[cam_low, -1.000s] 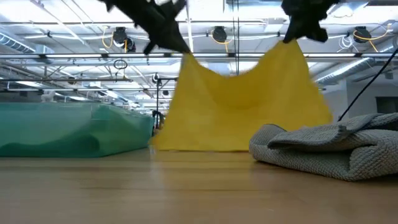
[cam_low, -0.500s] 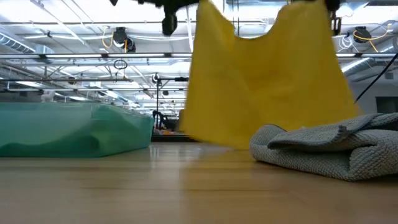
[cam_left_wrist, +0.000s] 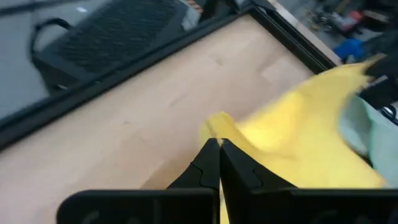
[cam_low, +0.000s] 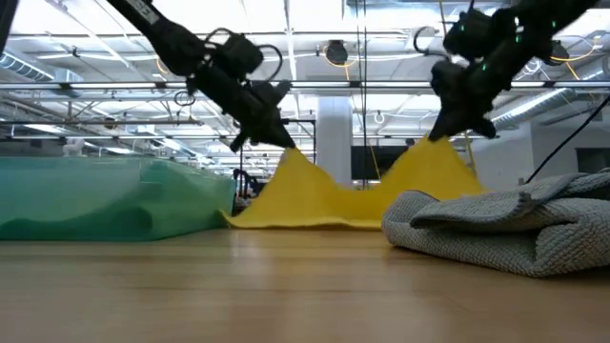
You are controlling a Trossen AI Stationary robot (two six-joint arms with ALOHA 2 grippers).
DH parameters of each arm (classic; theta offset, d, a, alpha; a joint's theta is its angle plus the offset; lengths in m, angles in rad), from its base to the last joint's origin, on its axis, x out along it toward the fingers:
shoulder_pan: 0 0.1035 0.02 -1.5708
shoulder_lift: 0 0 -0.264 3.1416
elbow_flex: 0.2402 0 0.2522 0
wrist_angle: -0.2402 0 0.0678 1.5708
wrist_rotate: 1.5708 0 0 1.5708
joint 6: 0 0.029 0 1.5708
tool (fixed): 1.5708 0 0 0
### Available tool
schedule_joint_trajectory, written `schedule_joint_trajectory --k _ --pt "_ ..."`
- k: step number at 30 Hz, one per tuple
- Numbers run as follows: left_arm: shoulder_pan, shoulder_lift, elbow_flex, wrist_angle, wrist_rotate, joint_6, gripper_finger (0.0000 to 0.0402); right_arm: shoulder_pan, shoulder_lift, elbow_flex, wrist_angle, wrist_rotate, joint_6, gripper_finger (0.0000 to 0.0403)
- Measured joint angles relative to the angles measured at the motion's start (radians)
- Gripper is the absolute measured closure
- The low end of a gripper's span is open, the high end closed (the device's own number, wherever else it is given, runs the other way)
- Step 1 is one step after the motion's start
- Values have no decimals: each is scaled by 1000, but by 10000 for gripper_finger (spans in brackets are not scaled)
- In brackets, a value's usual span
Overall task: Fold microfiber towels
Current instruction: Fold the yellow microfiber cloth
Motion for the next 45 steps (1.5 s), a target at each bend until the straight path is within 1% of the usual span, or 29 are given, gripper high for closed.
schedule_joint_trajectory --k 1,3,6,9,13,17,19,21,24,27,30,37,41,45 --pt "7 18 2 16 20 2 400 -18 10 -29 56 1 6 403" --pt "13 40 2 60 28 19 399 -48 33 -73 157 29 0 403" --pt "17 42 3 80 14 41 397 -86 71 -116 264 75 -39 403" --pt "21 42 4 77 -4 33 399 -120 107 -135 332 70 -75 403" --pt "25 42 4 60 -9 -27 394 -145 139 -137 337 23 -49 403" --pt "18 42 4 42 -7 -88 397 -151 143 -137 340 27 14 403" --pt "12 36 4 55 16 -136 398 -158 143 -137 340 27 25 403" --pt "4 28 4 95 51 -178 395 -169 143 -137 340 27 12 403" --pt "-10 25 6 183 63 -226 396 -190 149 -137 341 32 -53 403" --pt "-13 26 6 205 13 -297 398 -216 181 -137 346 32 -89 403" --pt "-14 26 6 184 -55 -319 395 -232 226 -137 369 29 -104 403" --pt "-24 27 5 183 -48 -315 394 -241 279 -137 413 26 -104 401" --pt "-40 27 5 183 -48 -309 399 -242 257 -137 395 -2 -96 374" --pt "-52 27 5 186 -47 -292 394 -242 213 -136 361 3 -64 329"
